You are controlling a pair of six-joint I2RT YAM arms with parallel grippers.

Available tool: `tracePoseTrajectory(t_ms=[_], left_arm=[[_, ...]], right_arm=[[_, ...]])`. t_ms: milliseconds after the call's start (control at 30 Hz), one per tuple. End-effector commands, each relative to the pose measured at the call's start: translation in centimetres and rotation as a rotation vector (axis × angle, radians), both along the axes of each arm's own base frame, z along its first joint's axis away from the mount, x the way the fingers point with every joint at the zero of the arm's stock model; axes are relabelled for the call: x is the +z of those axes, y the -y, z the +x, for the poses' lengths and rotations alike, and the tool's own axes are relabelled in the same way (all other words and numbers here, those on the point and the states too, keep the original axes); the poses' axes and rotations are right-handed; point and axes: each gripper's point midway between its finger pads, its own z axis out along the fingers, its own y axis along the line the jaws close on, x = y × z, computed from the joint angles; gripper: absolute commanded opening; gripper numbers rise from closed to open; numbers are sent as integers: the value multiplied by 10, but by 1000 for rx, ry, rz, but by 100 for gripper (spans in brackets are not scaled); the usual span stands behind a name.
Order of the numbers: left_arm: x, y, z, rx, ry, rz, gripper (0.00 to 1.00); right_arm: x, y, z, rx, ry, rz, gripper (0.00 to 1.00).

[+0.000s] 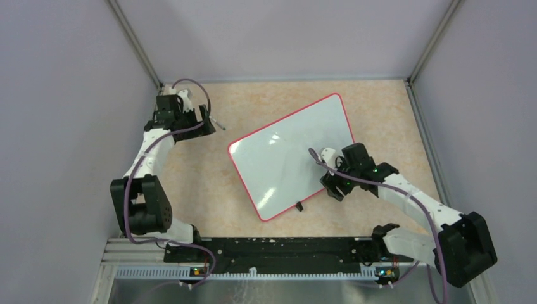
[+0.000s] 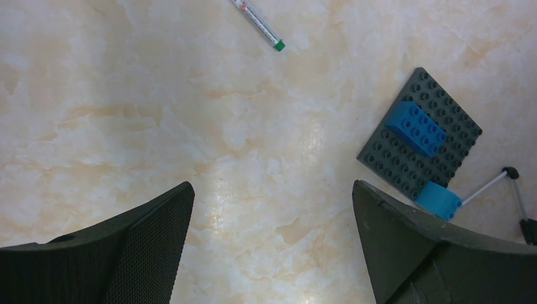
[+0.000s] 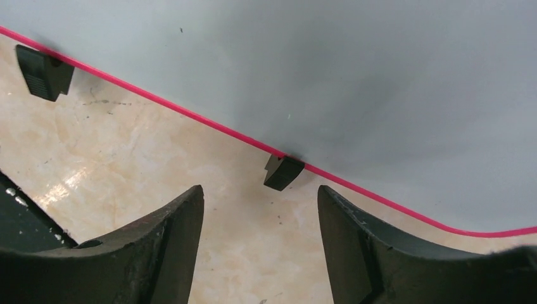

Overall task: Write a sentence on the whiteboard
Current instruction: Move the whiteboard stand to the center of the board.

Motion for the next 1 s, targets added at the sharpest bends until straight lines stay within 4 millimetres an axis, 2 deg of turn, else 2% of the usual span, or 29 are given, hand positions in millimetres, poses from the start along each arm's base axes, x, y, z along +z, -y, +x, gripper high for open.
tracePoseTrajectory(t_ms=[0,100,267,333,500,600,800,967], left_arm=[[-17,-12,26,106,-17,-10,99],[-25,-23,47,169,-36,3,99],[-28,-37,92,164,18,77,97],[-35,-47,107,189,15,113,97],[-45,-50,128,283,8,113,94],[-57,-54,136,359,-11,149,88],[-72,-41,155,380,-15,121,78],[-82,-28,171,380,-5,129,75]], right_arm=[[45,-16,10,28,96,91,67],[64,-20,8,30,102,128,74],[99,-31,2,60,116,209,79],[112,-34,3,38,135,246,81],[133,-39,9,-29,156,320,82],[146,-39,13,-55,173,348,82],[177,-41,23,-114,208,399,82],[192,-41,23,-154,211,434,91]])
